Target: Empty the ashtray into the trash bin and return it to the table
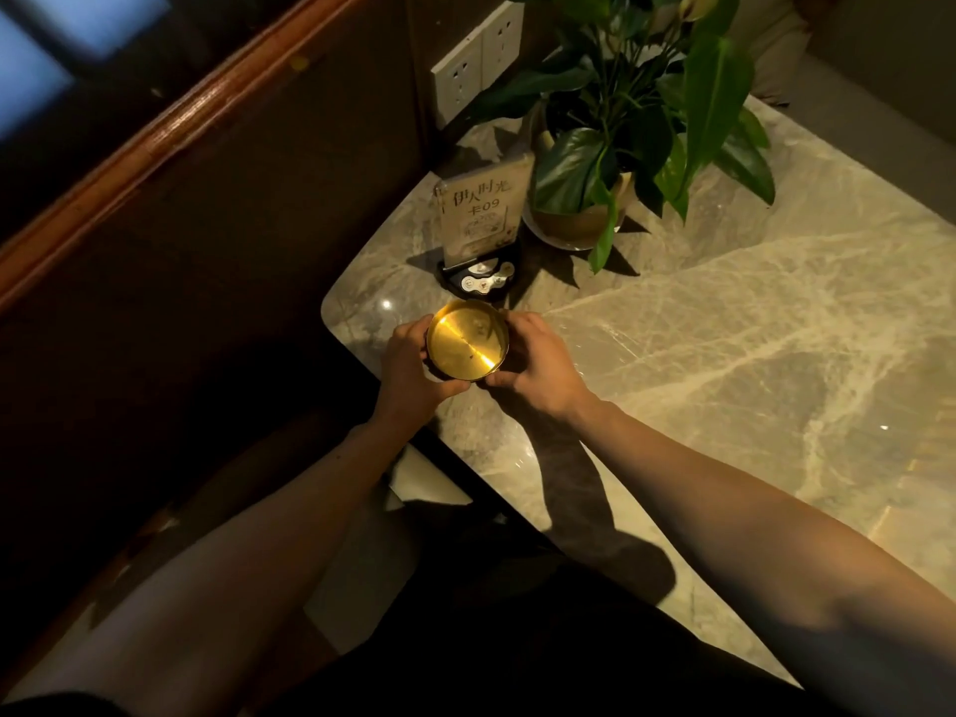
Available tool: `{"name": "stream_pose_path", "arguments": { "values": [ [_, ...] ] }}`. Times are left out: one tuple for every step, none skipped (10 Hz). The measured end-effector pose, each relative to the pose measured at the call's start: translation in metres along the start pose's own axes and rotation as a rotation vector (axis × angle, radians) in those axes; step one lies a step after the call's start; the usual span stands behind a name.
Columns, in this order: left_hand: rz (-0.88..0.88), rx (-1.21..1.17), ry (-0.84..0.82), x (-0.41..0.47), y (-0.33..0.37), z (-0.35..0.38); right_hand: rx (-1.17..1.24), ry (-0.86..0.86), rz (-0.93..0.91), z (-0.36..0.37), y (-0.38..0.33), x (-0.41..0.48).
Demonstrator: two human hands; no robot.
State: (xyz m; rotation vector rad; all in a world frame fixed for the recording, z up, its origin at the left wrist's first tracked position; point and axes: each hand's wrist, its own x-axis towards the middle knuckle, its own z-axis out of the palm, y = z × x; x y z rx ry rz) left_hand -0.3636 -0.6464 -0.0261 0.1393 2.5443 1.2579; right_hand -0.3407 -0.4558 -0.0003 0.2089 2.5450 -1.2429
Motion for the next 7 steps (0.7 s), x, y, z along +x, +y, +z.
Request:
{"name": "stream_pose_path", "arguments": {
  "values": [
    [0.001,0.012,0.003,0.0,-0.002,0.003,-0.018,-0.006,0.007,0.001,0.001,0.001],
    [0.014,0.026,0.01,0.0,-0.006,0.007,-0.035,-0.012,0.001,0.005,0.003,0.002],
    [0.017,0.013,0.02,0.0,-0.008,0.007,-0.037,-0.015,-0.015,0.006,0.003,0.003],
    [-0.015,0.02,0.023,-0.005,-0.006,0.007,-0.038,-0.029,-0.006,0.003,0.0,0.0],
    [-0.032,0.017,0.002,-0.009,-0.005,0.008,-0.028,-0.053,0.007,0.003,0.001,-0.003],
    [-0.033,-0.03,-0.021,-0.016,-0.007,0.008,-0.007,-0.082,0.006,0.0,0.007,-0.01],
    [-0.033,0.003,0.018,-0.024,-0.001,0.009,-0.023,-0.054,0.007,-0.006,0.01,-0.019]
  ]
}}
